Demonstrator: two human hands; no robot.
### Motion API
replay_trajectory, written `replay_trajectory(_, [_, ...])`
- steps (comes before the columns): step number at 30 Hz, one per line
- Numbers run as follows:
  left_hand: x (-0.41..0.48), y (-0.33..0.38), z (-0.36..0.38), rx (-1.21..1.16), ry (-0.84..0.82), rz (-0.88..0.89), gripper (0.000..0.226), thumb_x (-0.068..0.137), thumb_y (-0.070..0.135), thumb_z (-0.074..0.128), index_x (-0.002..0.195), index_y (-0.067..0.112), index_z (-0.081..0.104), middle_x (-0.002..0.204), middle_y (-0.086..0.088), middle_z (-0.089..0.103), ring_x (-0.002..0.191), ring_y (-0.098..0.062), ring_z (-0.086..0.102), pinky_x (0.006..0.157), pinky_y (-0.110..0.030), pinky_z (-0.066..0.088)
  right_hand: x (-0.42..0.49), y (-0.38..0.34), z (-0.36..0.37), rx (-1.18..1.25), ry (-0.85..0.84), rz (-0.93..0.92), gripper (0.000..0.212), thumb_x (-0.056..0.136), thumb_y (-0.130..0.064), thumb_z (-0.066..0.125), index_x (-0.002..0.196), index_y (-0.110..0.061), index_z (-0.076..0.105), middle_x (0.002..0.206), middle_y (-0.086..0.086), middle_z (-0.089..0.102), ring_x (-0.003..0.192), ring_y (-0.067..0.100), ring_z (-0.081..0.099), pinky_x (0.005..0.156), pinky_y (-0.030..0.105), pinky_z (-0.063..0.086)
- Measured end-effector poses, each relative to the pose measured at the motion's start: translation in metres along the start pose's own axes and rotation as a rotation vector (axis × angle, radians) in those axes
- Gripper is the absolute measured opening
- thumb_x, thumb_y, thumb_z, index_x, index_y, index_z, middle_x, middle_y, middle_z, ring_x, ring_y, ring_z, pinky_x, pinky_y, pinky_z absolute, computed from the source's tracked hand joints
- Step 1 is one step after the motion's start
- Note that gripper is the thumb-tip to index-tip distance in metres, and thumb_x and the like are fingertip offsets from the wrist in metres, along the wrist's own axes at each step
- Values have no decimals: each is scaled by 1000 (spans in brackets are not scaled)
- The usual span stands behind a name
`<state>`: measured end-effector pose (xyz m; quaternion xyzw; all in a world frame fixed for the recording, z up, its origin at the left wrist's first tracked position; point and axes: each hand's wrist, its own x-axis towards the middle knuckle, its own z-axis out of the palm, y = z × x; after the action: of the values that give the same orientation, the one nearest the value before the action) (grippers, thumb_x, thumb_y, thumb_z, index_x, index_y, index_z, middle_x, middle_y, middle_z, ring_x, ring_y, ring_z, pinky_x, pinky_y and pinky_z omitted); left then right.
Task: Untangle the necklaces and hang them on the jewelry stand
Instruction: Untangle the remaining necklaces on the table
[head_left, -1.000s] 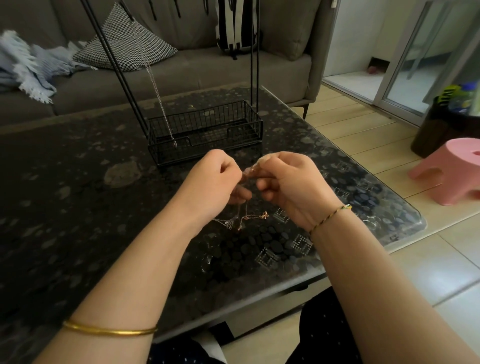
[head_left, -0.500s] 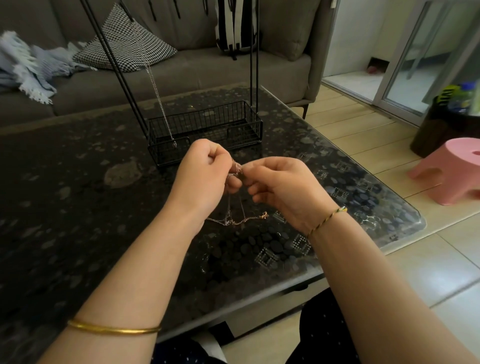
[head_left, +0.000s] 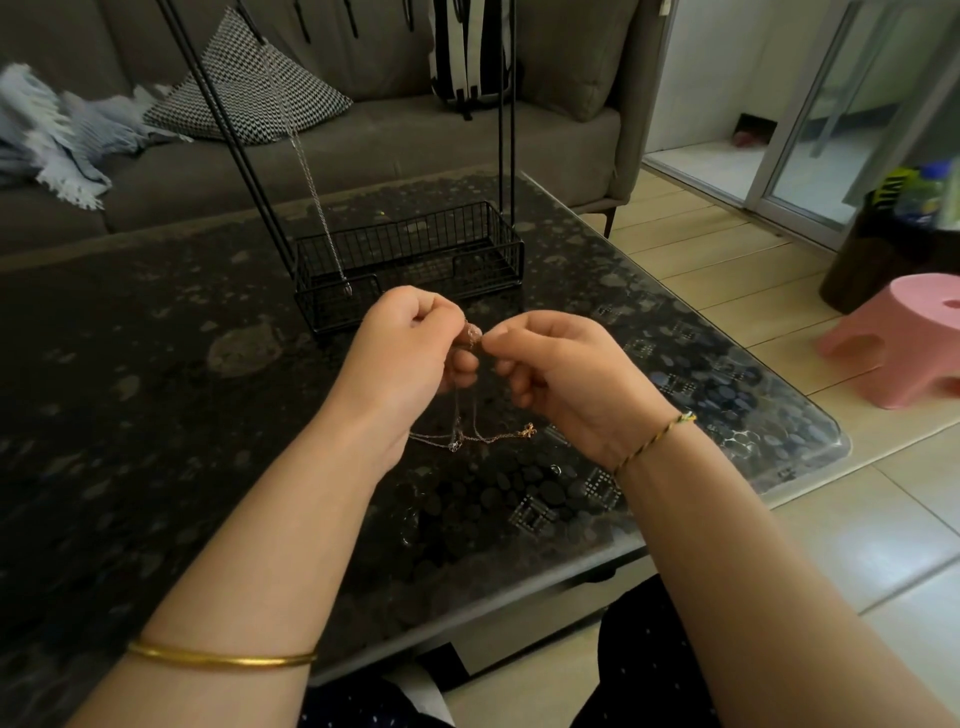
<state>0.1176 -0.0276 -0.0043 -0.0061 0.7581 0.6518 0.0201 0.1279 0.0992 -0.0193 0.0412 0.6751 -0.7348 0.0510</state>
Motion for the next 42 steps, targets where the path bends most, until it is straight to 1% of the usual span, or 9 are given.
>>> replay_trajectory(3, [-2, 1, 0, -29, -56, -60, 14, 96, 10, 51, 86, 15, 59, 79, 0, 63, 61, -8, 56, 60, -25, 49, 1, -2, -3, 150, 8, 37, 14, 87, -7, 58, 74, -13, 59, 62, 0, 52, 50, 8, 44, 50, 21, 35])
replay_trajectory(6, [-3, 2, 1, -29, -110, -106, 11, 96, 11, 52, 91, 14, 62, 81, -2, 62, 59, -6, 53, 56, -22, 46, 1, -2, -6, 215, 24, 75, 11, 87, -9, 59, 77, -13, 61, 62, -1, 52, 49, 8, 44, 48, 20, 34])
replay_trajectory(11, [-3, -1, 1, 62, -170, -94, 11, 92, 8, 58, 98, 14, 66, 83, 0, 63, 65, -5, 51, 61, -21, 44, 1, -1, -7, 204, 49, 64, 10, 90, -13, 59, 81, -11, 63, 63, -2, 53, 47, 4, 45, 42, 17, 34])
replay_trajectory(16, [-2, -5, -2, 163, -168, -47, 12, 90, 8, 63, 93, 19, 67, 82, 3, 64, 71, -6, 57, 65, -25, 47, 1, 1, -7, 190, 101, 26, 11, 90, -14, 61, 79, -13, 62, 65, -4, 57, 48, 4, 45, 43, 17, 34])
replay_trajectory(23, [0, -7, -1, 181, -179, -94, 10, 89, 5, 64, 89, 15, 66, 84, -2, 67, 68, -8, 65, 61, -24, 52, 0, 1, -3, 185, 113, 10, 13, 92, -12, 58, 79, -12, 59, 63, -3, 54, 47, 3, 45, 43, 17, 36])
replay_trajectory(26, [-2, -5, -1, 122, -190, -140, 8, 91, 6, 61, 90, 12, 65, 85, -5, 68, 69, -9, 67, 60, -25, 56, 0, 1, -3, 161, 103, 2, 14, 93, -12, 56, 80, -12, 58, 64, -1, 53, 47, 4, 44, 44, 17, 36])
replay_trajectory(30, [-3, -1, -2, 7, -204, -209, 8, 93, 13, 61, 86, 13, 66, 86, -5, 68, 73, -13, 67, 58, -27, 54, 0, 1, -4, 128, 71, -3, 14, 94, -13, 56, 80, -12, 57, 65, -2, 53, 47, 4, 44, 45, 18, 36])
replay_trajectory(33, [-3, 0, -1, -3, -218, -227, 8, 92, 17, 62, 86, 12, 65, 88, -5, 67, 73, -12, 64, 56, -26, 53, 0, 1, -2, 121, 34, -12, 12, 93, -13, 56, 81, -11, 57, 66, -1, 52, 47, 4, 44, 46, 17, 38])
replay_trajectory(42, [-1, 2, -3, -126, -145, -228, 13, 92, 11, 58, 79, 14, 61, 78, -3, 62, 65, -12, 60, 49, -23, 50, 1, 1, -4, 155, -4, 5, 11, 92, -9, 56, 82, -9, 60, 68, 1, 51, 50, 6, 43, 47, 17, 38])
